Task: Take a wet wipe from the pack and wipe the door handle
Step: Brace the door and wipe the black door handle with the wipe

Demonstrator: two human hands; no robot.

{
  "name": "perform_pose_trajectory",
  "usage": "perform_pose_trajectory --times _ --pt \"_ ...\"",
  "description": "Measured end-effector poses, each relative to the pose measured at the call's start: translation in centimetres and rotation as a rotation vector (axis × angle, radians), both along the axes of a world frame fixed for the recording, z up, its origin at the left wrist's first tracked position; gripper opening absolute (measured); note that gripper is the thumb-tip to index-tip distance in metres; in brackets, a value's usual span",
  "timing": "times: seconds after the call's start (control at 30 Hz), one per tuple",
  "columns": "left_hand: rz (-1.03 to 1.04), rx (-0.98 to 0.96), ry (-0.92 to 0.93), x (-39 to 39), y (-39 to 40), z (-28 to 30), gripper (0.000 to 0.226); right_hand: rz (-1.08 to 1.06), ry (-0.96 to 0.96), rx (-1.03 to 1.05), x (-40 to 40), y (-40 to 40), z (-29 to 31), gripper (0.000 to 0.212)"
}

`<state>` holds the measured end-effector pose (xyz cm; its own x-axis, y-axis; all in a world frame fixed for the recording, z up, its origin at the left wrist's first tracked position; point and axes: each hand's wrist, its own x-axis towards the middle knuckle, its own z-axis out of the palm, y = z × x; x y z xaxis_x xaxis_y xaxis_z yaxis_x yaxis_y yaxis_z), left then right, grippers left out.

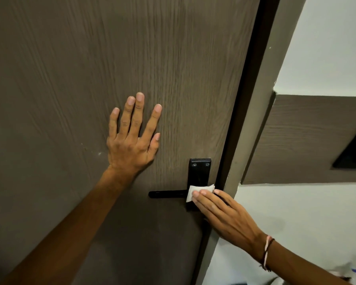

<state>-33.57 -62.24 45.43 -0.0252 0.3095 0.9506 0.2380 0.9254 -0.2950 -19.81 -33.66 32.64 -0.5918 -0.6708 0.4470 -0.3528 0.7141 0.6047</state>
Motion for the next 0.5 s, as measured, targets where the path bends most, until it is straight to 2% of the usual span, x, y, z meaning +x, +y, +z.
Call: perform_pose_trajectory --times 0.13,0.23,0.3,0.4,0.5 --pt "-0.003 0.001 0.002 0.2 0.0 0.1 0.061 -0.003 -0.024 -0.161 -0.5 -1.8 0.0 0.091" --pt "-0.001 -0.003 -0.005 0.4 0.1 0.1 0.061 -0.088 -0.173 -0.41 0.6 -4.1 0.0 0.101" --pt "-0.002 0.001 -0.009 0.4 0.2 0.1 0.061 -0.14 -0.265 -0.644 1.7 -6.3 -0.5 0.112" --pt "-0.005 0.003 -0.011 0.4 0.3 0.2 0.061 -0.134 -0.437 -1.176 2.5 -9.9 -0.5 0.132" --pt "-0.008 -0.001 -0.012 0.4 0.2 0.2 0.061 -0.078 -0.447 -1.522 2.9 -13.2 0.2 0.131"
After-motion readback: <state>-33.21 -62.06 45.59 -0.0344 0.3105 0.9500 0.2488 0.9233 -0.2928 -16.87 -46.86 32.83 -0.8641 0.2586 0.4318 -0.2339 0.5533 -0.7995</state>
